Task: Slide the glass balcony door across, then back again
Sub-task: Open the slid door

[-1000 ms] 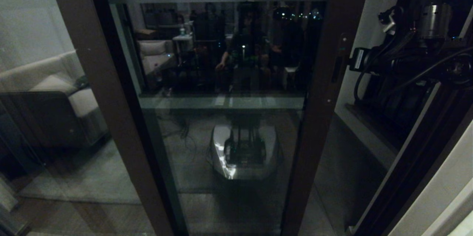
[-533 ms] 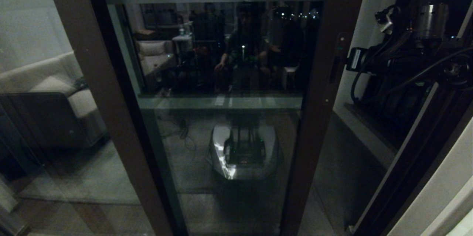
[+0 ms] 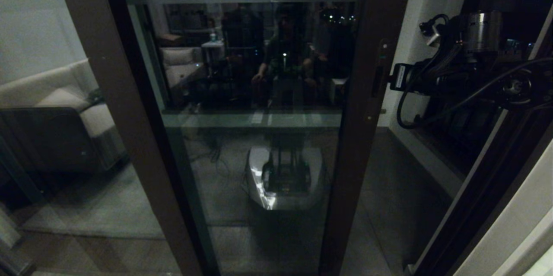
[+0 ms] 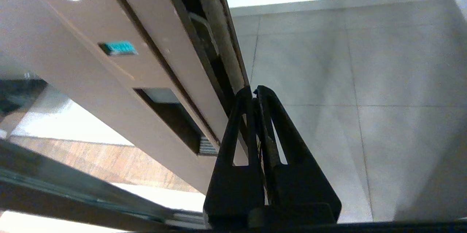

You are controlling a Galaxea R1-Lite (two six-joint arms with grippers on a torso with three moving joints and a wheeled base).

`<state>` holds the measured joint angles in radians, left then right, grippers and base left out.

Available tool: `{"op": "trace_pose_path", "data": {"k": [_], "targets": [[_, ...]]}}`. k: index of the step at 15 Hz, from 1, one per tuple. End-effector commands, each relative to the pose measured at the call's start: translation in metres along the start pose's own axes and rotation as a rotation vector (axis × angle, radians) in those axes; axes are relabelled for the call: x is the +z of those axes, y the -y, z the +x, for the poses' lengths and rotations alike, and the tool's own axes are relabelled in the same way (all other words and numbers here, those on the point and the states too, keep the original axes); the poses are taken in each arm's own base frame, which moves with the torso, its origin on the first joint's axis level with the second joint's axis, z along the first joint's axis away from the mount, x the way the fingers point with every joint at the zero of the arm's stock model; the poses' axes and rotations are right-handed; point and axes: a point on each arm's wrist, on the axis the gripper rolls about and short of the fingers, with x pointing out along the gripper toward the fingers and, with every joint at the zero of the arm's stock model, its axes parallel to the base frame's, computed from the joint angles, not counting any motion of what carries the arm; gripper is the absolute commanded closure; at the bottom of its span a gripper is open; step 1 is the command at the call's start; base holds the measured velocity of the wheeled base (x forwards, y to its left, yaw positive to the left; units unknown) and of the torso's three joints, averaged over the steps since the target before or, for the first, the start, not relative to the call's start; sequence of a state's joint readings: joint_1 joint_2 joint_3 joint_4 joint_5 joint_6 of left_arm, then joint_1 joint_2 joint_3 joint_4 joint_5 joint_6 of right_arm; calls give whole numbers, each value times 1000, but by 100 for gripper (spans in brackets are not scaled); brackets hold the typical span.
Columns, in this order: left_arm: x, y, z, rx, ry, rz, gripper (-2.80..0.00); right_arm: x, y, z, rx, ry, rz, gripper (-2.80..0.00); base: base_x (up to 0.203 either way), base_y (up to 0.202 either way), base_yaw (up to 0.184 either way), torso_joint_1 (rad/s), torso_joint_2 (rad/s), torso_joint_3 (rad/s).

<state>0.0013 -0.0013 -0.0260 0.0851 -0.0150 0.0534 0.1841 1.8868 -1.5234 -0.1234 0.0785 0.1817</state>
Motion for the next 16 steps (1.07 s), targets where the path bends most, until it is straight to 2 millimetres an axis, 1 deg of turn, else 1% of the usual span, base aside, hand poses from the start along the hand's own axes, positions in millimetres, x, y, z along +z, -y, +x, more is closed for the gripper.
{"op": "trace_pose_path", "data": {"k": [1,3,9,12,16], "targets": [[0,0,0,0,0,0,0,-1,-3,1,-24,3,0,0,0,0,0,0,0,0],[0,0,0,0,0,0,0,-2,-9,2,-14,3,-2,0,0,0,0,0,0,0],[0,0,0,0,0,0,0,-6,-27,12,26,-1,-13,0,0,0,0,0,0,0],[0,0,0,0,0,0,0,-10,-35,18,44,-12,-17,0,0,0,0,0,0,0],[0,0,0,0,0,0,0,-15,-46,21,71,-25,-19,0,0,0,0,0,0,0]]}}
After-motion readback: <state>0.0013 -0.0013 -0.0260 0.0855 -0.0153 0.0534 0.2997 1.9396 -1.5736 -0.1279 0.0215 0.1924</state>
